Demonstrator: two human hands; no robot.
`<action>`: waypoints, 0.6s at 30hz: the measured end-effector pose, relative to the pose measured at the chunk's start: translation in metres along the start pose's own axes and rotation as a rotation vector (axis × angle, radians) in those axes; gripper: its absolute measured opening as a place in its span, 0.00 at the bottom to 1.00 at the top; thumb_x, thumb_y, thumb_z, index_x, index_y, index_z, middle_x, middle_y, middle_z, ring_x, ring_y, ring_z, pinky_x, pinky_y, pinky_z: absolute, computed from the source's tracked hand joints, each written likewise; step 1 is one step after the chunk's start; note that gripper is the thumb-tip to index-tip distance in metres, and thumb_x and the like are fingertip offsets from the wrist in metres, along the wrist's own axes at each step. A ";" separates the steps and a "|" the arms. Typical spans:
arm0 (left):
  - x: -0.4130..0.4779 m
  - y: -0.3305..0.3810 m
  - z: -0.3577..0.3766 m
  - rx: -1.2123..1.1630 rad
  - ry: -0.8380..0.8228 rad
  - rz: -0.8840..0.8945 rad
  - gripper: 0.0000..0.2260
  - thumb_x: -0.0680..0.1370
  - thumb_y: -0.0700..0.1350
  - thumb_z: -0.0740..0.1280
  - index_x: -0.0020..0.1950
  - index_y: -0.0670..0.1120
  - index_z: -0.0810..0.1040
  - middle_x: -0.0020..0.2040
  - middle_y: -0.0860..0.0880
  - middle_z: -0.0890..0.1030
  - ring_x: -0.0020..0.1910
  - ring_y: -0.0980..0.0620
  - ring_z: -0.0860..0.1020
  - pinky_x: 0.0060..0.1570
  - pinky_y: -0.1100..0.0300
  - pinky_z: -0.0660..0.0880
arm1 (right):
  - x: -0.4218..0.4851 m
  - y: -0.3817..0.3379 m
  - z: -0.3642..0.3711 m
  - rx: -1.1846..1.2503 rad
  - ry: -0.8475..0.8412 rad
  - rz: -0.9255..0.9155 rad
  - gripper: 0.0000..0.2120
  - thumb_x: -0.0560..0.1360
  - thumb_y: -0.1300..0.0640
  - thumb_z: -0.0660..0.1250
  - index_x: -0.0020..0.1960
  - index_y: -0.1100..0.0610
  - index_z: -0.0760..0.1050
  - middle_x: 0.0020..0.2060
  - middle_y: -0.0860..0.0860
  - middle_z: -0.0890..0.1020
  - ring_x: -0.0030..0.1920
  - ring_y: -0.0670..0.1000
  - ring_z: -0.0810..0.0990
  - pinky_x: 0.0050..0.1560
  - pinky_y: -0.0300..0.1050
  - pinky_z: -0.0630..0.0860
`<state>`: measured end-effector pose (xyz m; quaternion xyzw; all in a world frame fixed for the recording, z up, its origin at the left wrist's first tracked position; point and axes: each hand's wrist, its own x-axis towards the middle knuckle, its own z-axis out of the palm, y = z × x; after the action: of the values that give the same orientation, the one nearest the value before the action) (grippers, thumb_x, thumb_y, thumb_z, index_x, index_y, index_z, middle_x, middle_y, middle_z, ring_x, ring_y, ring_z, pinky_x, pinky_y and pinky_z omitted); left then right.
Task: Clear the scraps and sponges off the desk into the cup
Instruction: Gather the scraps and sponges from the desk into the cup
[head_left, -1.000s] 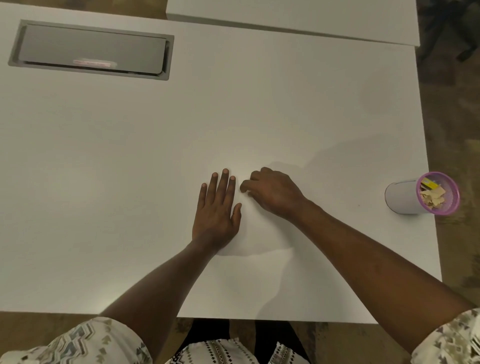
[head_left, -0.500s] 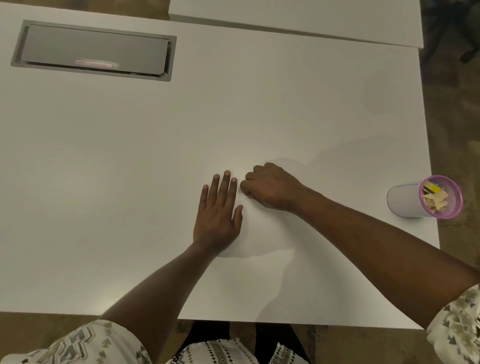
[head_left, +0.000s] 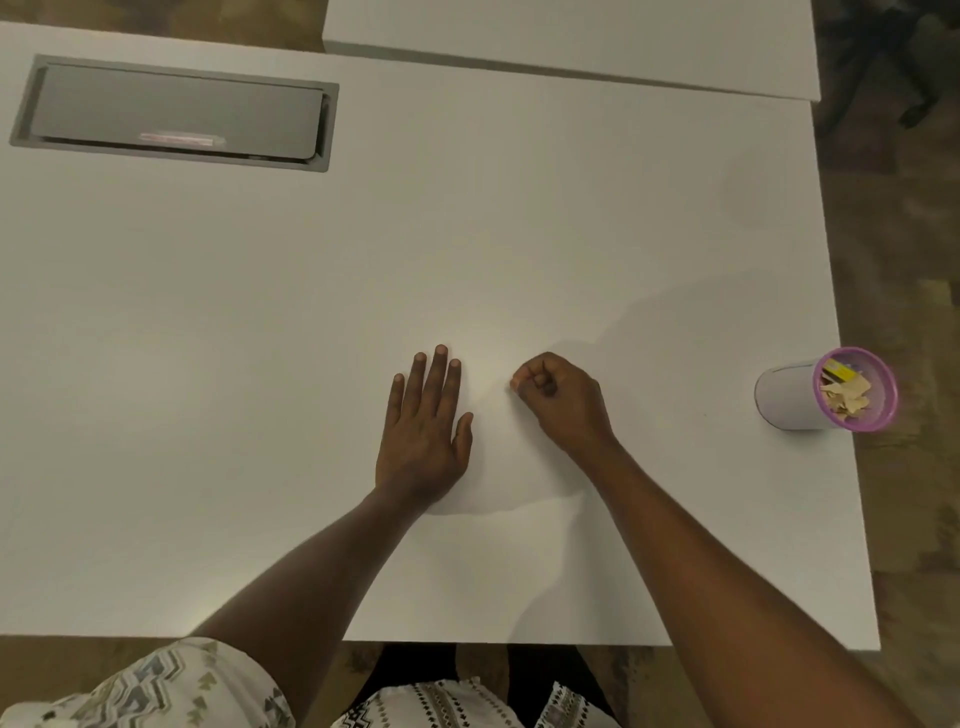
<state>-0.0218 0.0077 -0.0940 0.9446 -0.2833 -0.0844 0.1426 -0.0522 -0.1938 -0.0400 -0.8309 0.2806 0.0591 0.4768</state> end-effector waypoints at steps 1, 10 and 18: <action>0.000 -0.001 0.000 0.007 -0.008 -0.001 0.29 0.84 0.52 0.54 0.83 0.45 0.50 0.84 0.46 0.48 0.83 0.46 0.45 0.79 0.43 0.51 | -0.005 0.001 -0.002 0.012 0.011 0.011 0.02 0.74 0.53 0.71 0.43 0.50 0.80 0.36 0.42 0.82 0.37 0.40 0.78 0.40 0.26 0.70; 0.000 -0.002 0.003 0.039 -0.029 -0.019 0.30 0.83 0.53 0.52 0.83 0.45 0.50 0.84 0.47 0.49 0.82 0.46 0.46 0.79 0.42 0.51 | -0.021 0.008 -0.090 0.002 0.395 -0.042 0.05 0.72 0.60 0.68 0.41 0.51 0.79 0.39 0.43 0.84 0.38 0.44 0.80 0.43 0.39 0.77; 0.001 0.001 0.003 0.054 -0.042 -0.029 0.30 0.83 0.53 0.51 0.83 0.45 0.49 0.84 0.48 0.47 0.83 0.46 0.45 0.79 0.43 0.51 | -0.036 0.061 -0.206 -0.220 0.932 0.015 0.04 0.73 0.56 0.67 0.44 0.52 0.80 0.42 0.49 0.82 0.42 0.50 0.78 0.42 0.40 0.70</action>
<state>-0.0221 0.0053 -0.0966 0.9501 -0.2748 -0.0986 0.1099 -0.1488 -0.3724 0.0379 -0.8124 0.4626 -0.2870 0.2087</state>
